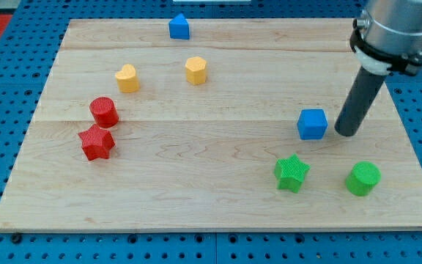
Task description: Place the blue cube above green star vertically
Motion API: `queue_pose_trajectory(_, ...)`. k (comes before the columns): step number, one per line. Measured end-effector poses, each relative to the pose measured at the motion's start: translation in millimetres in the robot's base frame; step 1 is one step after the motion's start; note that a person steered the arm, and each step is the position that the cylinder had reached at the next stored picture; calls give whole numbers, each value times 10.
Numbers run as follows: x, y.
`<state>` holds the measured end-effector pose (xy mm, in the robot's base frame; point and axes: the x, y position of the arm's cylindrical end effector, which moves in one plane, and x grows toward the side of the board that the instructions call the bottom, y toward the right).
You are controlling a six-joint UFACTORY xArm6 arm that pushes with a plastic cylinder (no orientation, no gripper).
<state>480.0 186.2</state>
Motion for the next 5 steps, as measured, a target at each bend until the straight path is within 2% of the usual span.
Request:
queue_pose_trajectory(1,16,-812)
queue_pose_trajectory(2,-685,-1222)
queue_pose_trajectory(3,-816,-1406)
queue_pose_trajectory(5,-302,-1194)
